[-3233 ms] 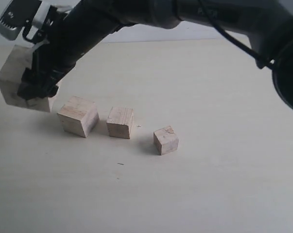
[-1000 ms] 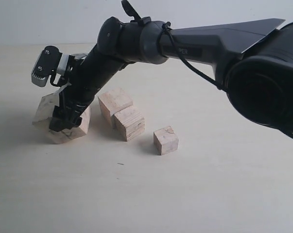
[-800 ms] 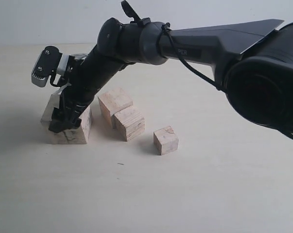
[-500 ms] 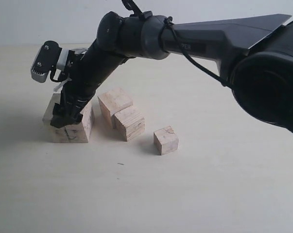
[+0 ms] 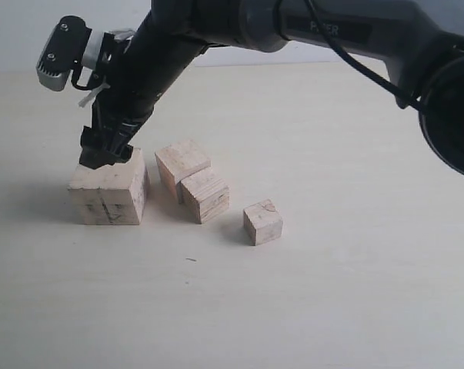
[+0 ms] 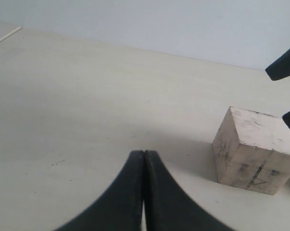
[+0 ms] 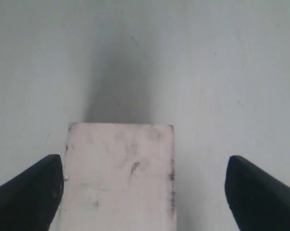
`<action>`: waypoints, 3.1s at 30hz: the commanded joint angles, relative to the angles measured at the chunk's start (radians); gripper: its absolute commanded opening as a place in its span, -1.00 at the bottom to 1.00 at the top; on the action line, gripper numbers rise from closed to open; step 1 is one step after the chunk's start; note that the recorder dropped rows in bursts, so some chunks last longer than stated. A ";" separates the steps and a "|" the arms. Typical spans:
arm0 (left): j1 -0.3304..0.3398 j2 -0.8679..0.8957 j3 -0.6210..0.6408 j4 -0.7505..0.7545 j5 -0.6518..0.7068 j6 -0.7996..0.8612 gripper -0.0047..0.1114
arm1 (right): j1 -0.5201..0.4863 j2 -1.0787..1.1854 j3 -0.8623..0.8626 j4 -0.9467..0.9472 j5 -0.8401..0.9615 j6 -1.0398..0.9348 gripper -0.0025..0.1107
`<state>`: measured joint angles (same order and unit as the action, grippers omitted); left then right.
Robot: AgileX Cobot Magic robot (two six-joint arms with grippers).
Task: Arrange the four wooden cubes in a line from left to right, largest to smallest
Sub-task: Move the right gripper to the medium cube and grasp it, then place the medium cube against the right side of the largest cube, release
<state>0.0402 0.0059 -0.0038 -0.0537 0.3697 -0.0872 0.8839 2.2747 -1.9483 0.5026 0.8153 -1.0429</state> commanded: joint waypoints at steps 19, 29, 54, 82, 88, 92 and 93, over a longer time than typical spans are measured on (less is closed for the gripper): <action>-0.006 -0.006 0.004 0.002 -0.005 0.002 -0.92 | -0.058 -0.005 -0.003 -0.414 0.170 0.785 0.45; -0.006 -0.006 0.004 0.002 -0.005 0.002 -0.92 | -0.058 0.030 -0.003 -0.374 0.170 0.783 0.45; -0.006 -0.006 0.004 0.002 -0.005 0.002 -0.92 | -0.058 0.095 -0.003 -0.417 0.225 0.781 -0.67; -0.006 -0.006 0.004 0.002 -0.005 0.002 -0.92 | -0.058 0.099 -0.003 -0.257 0.248 0.120 -0.96; -0.006 -0.006 0.004 0.002 -0.005 0.002 -0.92 | -0.058 0.105 -0.003 -0.242 0.237 0.089 -0.96; -0.006 -0.006 0.004 0.002 -0.005 0.002 -0.92 | -0.058 0.105 -0.003 -0.240 0.230 0.075 -0.96; -0.006 -0.006 0.004 0.002 -0.005 0.002 -0.92 | -0.058 0.105 -0.003 -0.237 0.228 0.075 -0.96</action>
<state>0.0402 0.0059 -0.0038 -0.0522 0.3697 -0.0872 0.8271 2.3755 -1.9499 0.2685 1.0665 -0.9499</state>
